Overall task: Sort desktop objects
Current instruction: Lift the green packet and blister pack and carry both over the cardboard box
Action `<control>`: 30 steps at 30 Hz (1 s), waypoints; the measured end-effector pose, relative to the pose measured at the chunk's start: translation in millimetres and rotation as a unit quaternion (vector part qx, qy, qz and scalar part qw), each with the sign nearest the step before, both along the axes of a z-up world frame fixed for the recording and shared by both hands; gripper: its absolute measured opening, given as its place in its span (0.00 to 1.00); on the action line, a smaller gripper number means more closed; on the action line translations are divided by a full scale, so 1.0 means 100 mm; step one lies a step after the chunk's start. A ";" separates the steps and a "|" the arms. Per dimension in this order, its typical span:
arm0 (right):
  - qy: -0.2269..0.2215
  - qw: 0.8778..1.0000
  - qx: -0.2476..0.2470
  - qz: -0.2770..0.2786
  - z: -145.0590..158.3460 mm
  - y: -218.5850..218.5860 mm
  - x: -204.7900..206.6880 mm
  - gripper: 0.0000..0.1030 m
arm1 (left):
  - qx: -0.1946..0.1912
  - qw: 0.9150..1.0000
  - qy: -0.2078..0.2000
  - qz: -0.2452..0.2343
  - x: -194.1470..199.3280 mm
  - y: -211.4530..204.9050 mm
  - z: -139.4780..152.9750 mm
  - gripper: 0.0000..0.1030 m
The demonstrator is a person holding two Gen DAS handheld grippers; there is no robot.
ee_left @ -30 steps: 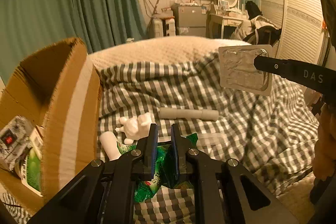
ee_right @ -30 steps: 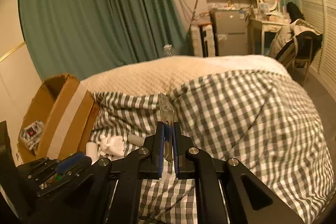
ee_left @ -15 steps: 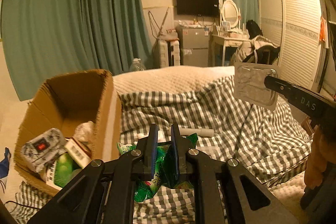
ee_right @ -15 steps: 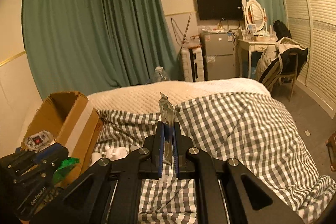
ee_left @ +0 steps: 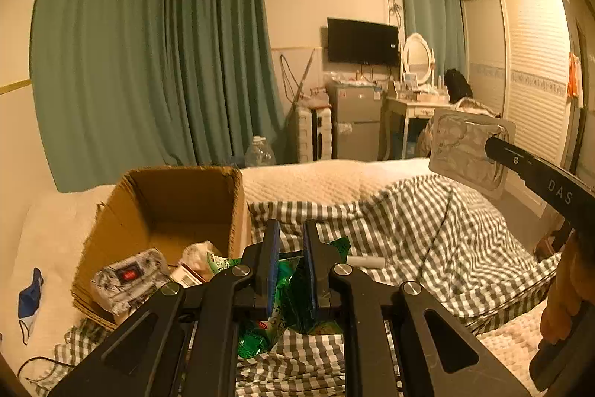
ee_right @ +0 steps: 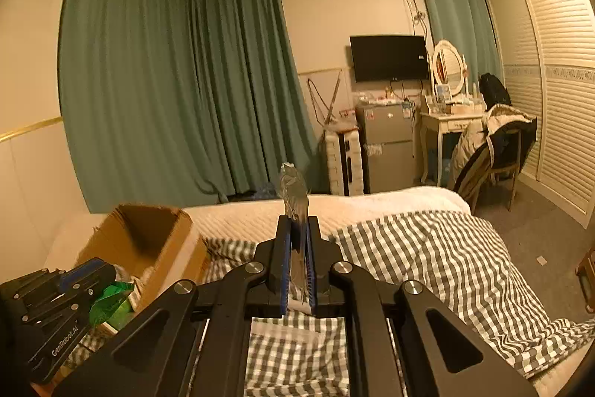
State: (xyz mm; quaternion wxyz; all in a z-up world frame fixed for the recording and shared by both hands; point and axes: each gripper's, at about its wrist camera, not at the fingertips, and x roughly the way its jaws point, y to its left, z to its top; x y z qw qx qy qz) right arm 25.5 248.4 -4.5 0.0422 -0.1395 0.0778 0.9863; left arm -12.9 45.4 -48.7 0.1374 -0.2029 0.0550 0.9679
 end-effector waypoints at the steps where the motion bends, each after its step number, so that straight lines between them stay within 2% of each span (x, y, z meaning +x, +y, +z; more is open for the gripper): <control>1: 0.005 1.000 0.001 0.000 0.03 -0.02 0.03 0.07 | 0.002 1.000 0.003 0.001 0.02 -0.03 0.03 0.12; 16: 0.059 0.998 0.013 0.014 0.45 -0.50 0.26 0.07 | 0.032 0.998 0.044 0.026 0.18 -0.46 0.39 0.12; 30: 0.074 0.996 0.029 0.038 0.59 -0.96 0.22 0.07 | 0.046 0.996 0.053 0.049 0.07 -0.88 0.52 0.12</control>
